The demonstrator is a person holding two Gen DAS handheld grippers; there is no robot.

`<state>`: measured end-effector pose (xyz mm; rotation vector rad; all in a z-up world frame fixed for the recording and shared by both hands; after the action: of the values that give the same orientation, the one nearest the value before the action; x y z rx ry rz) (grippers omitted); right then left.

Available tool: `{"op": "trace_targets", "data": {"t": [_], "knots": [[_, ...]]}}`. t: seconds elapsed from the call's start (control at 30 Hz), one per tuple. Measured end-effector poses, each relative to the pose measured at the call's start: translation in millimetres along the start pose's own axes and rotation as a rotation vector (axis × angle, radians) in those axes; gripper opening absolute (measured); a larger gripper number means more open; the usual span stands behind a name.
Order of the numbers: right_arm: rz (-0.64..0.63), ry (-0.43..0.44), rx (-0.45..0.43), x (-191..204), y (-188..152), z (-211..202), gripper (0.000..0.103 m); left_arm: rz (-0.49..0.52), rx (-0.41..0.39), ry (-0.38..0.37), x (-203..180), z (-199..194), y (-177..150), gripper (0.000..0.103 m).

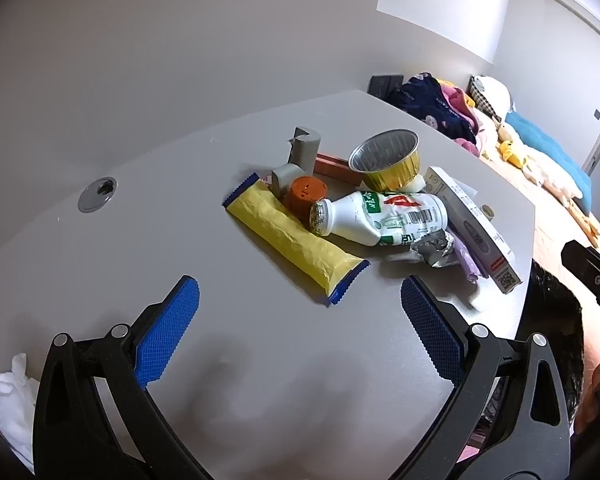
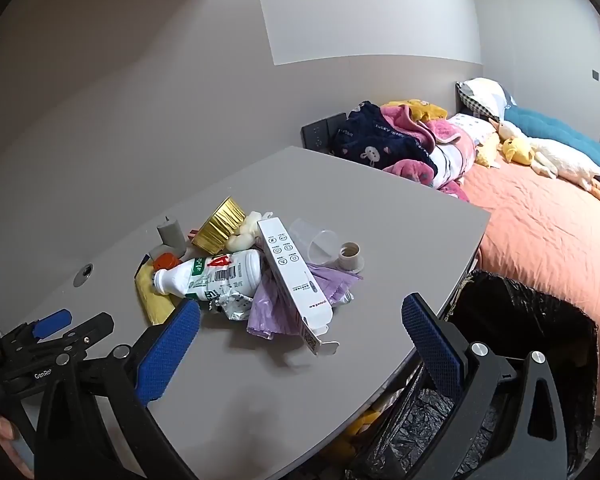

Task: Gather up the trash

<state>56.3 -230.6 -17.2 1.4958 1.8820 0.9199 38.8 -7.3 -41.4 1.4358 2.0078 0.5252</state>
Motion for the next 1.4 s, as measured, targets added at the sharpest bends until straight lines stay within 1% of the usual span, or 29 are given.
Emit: {"op": "trace_targets", "data": {"t": [0.5,0.7,1.4], "knots": [[0.004,0.001,0.01,-2.3,-2.4,0.0,0.101,-0.006,0.011,-0.006,-0.2,2.1,-0.8,0.098],[0.019,0.009,0.01,-4.4,-2.8,-1.7,0.101,-0.009,0.017,-0.019,-2.7,2.4,-3.5,0.098],[0.019,-0.001,0.013,-7.2,-3.6,-2.6,0.101,0.0,0.018,-0.017,-5.9,1.0,-3.2,0.098]]}}
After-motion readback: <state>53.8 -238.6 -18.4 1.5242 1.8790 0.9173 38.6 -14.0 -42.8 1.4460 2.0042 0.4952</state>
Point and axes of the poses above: each gripper's, at about its wrist camera, not at the fingertips, and z roughly the way its jaws point, x to its left, y to its top, the point moved 6 cm from there along z, roughly the way its jaws point, and after that the axes turned 14 degrees about -z, right-handed, at the moved point
